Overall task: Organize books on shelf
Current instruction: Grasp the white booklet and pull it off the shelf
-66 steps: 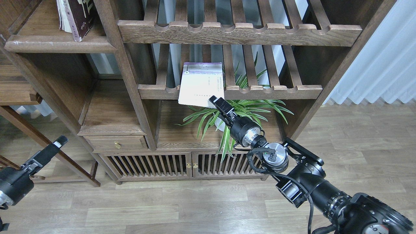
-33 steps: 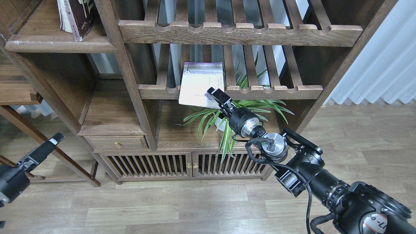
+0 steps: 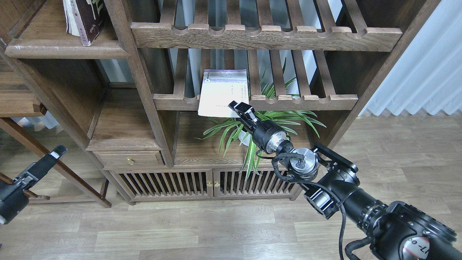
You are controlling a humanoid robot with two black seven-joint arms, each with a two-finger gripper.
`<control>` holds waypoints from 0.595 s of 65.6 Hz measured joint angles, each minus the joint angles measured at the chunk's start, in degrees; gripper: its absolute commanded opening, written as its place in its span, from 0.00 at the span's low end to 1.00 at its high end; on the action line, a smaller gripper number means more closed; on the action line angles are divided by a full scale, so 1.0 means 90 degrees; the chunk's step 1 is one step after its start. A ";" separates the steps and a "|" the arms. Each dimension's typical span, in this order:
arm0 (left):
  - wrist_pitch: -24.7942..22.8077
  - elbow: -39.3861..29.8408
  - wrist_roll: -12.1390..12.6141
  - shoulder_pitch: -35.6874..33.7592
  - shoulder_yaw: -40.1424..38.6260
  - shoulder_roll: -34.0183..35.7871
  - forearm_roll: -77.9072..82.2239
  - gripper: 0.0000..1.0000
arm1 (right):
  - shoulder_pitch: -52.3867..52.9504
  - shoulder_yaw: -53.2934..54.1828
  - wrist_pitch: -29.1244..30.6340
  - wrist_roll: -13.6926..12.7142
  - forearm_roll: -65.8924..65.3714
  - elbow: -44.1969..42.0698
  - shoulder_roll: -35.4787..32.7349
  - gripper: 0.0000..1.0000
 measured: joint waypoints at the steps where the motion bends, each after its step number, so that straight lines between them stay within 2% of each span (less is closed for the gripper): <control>1: 0.0000 0.0004 -0.0006 -0.0002 0.0000 -0.0005 -0.0004 0.88 | -0.0007 0.0006 0.0007 0.0000 0.0000 0.0001 0.0000 0.04; 12: 0.0000 0.0097 -0.0034 -0.0021 0.0041 -0.0078 -0.0195 0.92 | -0.0171 0.0179 0.0329 0.0013 0.0004 0.0181 -0.0001 0.04; 28: 0.0004 0.0018 -0.0051 -0.0119 0.0290 -0.0424 -0.1243 0.99 | -0.1531 0.0698 0.0697 -0.0038 -0.0425 0.1398 -0.0001 0.04; 39: 0.0004 -0.0013 -0.0035 -0.0127 0.0670 -0.0676 -0.1605 0.99 | -0.2320 0.0894 0.1381 -0.0241 -0.0901 0.1800 -0.0001 0.04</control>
